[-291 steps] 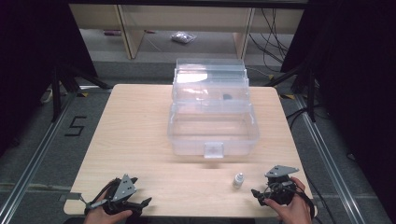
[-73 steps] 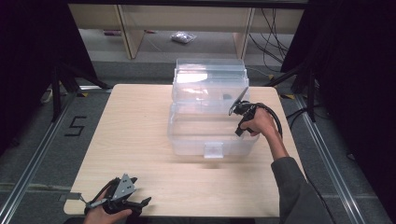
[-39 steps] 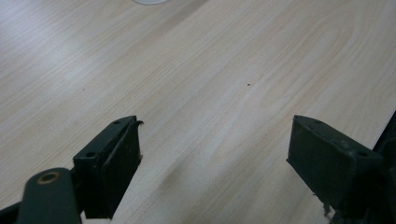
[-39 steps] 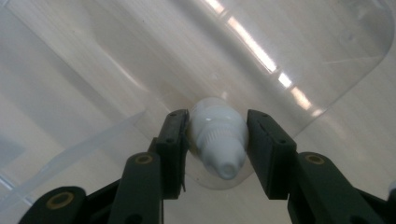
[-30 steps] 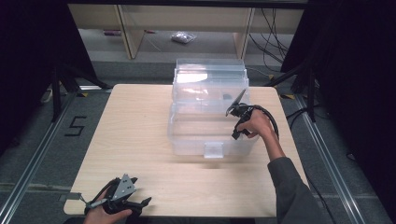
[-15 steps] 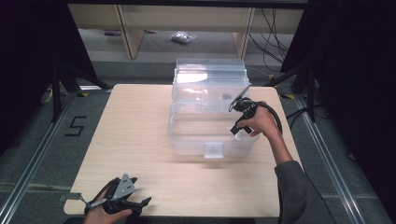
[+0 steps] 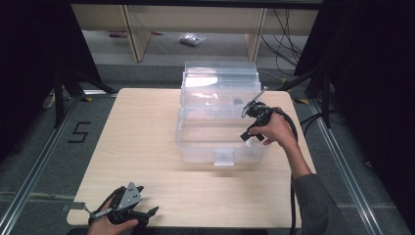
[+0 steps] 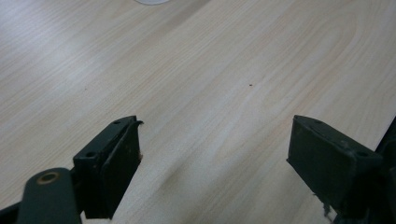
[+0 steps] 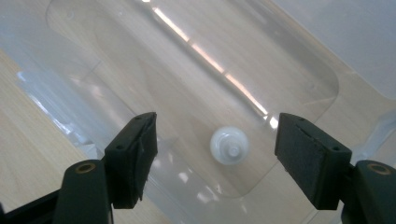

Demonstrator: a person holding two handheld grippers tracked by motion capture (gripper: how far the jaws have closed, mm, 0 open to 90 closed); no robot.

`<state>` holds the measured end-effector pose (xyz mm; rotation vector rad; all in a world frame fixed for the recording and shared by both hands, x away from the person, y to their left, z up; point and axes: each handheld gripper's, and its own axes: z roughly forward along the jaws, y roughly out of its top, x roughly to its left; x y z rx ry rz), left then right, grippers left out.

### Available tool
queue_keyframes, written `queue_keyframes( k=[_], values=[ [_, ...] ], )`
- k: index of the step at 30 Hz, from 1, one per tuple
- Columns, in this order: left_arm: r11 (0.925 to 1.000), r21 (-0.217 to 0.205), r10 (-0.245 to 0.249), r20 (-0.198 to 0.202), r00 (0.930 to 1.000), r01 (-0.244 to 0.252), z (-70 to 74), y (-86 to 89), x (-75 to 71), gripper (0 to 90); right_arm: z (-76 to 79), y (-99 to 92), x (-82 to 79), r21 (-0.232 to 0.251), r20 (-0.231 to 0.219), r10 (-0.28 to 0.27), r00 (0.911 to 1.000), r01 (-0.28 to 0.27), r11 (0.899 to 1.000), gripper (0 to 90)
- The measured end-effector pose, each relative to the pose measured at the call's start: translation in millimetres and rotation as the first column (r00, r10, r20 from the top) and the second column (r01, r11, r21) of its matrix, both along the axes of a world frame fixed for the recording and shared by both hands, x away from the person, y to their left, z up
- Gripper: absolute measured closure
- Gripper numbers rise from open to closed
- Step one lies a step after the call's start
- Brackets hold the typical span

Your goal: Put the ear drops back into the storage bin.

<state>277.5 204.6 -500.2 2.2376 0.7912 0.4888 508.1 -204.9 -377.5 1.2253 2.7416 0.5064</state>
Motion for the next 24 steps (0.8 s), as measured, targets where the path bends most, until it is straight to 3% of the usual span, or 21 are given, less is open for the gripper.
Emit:
queue_keyframes(
  k=[8,15,24],
  values=[
    [1.0000,0.001,0.001,0.001,1.0000,-0.001,0.0,0.0,-0.1,16.5,5.5,2.0,-8.3,0.020,0.045,0.014,0.9989,-0.015,1.000,26.5],
    [1.0000,0.002,0.001,0.001,1.0000,-0.001,0.0,0.0,0.0,16.4,6.9,0.5,-13.7,0.033,0.048,0.001,0.9988,-0.003,0.999,24.9],
    [1.0000,0.002,0.001,0.000,1.0000,-0.001,-0.2,-0.2,0.0,16.4,14.2,-6.7,-32.0,0.070,0.085,0.004,0.9964,-0.010,0.997,23.9]
  ],
)
